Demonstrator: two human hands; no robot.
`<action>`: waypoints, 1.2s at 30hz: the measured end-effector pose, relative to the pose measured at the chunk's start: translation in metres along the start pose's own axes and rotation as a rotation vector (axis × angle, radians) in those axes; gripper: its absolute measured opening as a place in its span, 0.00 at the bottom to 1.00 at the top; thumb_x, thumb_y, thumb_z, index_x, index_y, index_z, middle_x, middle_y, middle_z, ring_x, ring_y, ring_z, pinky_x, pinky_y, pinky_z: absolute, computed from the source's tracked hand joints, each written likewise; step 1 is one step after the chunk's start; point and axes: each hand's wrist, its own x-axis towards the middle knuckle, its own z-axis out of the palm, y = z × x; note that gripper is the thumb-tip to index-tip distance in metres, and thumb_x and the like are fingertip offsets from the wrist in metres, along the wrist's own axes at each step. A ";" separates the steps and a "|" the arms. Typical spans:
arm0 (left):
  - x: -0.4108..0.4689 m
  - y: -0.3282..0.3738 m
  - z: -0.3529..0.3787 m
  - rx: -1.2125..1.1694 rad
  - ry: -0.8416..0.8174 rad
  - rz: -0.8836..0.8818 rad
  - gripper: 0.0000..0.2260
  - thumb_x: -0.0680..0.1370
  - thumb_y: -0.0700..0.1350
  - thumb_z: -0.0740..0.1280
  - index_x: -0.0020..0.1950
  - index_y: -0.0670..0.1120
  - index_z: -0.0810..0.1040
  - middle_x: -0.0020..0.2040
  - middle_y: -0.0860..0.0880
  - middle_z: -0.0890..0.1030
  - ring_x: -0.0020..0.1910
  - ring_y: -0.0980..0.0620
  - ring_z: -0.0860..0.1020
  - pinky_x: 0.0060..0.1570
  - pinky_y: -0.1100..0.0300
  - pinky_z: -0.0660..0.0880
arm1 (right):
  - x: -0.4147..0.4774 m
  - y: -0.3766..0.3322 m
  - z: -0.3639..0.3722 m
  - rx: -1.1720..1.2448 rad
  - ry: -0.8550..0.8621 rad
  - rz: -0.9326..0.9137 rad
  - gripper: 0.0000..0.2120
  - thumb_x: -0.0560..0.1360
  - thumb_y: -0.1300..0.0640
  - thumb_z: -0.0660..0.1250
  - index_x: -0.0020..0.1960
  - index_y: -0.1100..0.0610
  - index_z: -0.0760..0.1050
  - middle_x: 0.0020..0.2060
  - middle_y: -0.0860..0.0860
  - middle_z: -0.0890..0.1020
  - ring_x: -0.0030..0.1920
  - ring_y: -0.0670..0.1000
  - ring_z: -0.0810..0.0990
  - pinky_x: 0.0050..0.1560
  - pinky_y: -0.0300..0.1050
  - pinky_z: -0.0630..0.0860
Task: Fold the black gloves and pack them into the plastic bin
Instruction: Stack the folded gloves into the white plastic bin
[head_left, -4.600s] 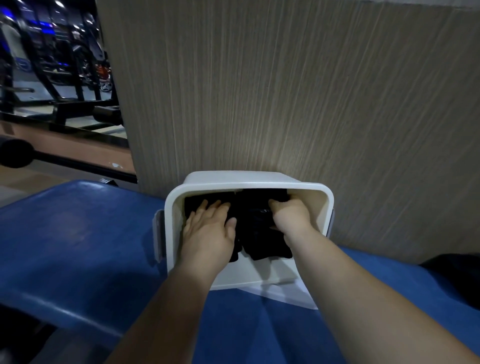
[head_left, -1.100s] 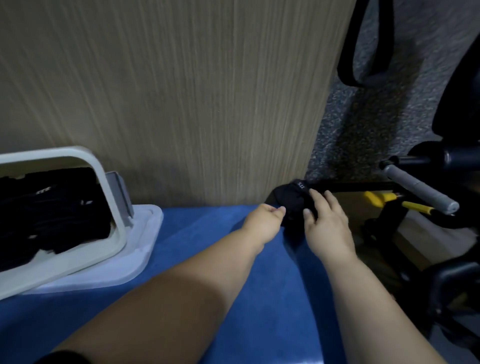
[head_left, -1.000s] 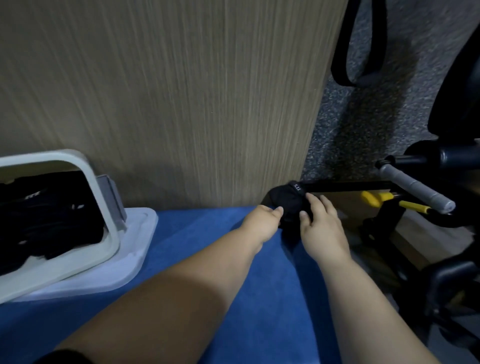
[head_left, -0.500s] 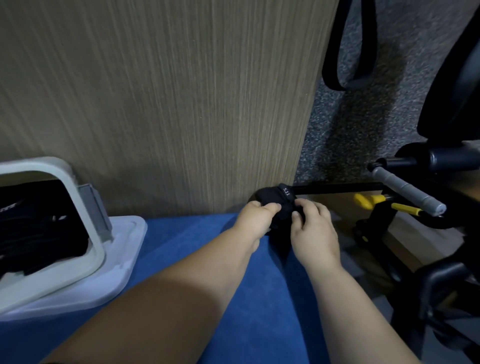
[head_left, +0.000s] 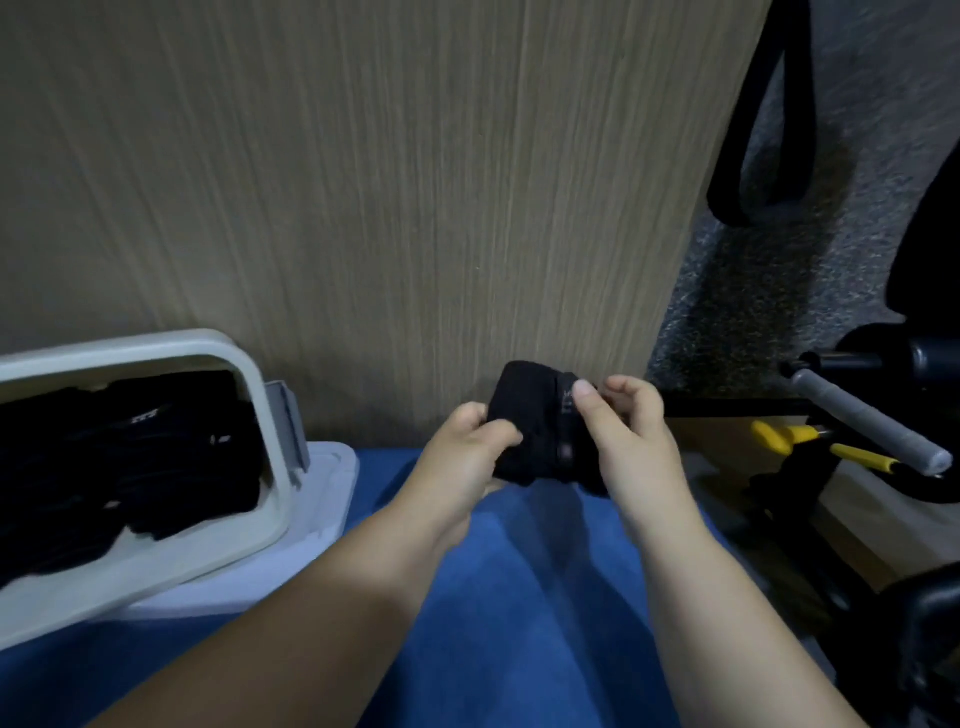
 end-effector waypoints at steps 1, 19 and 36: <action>-0.006 0.001 -0.010 0.013 -0.015 -0.010 0.02 0.74 0.38 0.65 0.43 0.45 0.74 0.37 0.46 0.79 0.39 0.49 0.78 0.48 0.50 0.76 | -0.003 -0.002 0.005 0.079 -0.069 0.069 0.30 0.65 0.35 0.71 0.62 0.47 0.70 0.58 0.46 0.77 0.58 0.46 0.76 0.62 0.47 0.72; -0.088 0.012 -0.181 0.070 -0.078 -0.151 0.09 0.77 0.33 0.61 0.47 0.43 0.79 0.41 0.44 0.80 0.43 0.48 0.78 0.42 0.55 0.77 | -0.093 -0.016 0.107 0.466 -0.783 0.583 0.13 0.65 0.59 0.75 0.47 0.60 0.76 0.42 0.58 0.82 0.43 0.54 0.83 0.41 0.45 0.78; -0.120 0.036 -0.274 0.225 0.438 0.209 0.07 0.75 0.42 0.71 0.50 0.50 0.77 0.51 0.49 0.81 0.45 0.59 0.80 0.43 0.68 0.76 | -0.134 -0.064 0.221 0.411 -0.748 0.392 0.08 0.78 0.57 0.64 0.54 0.60 0.76 0.41 0.56 0.85 0.38 0.51 0.84 0.31 0.42 0.78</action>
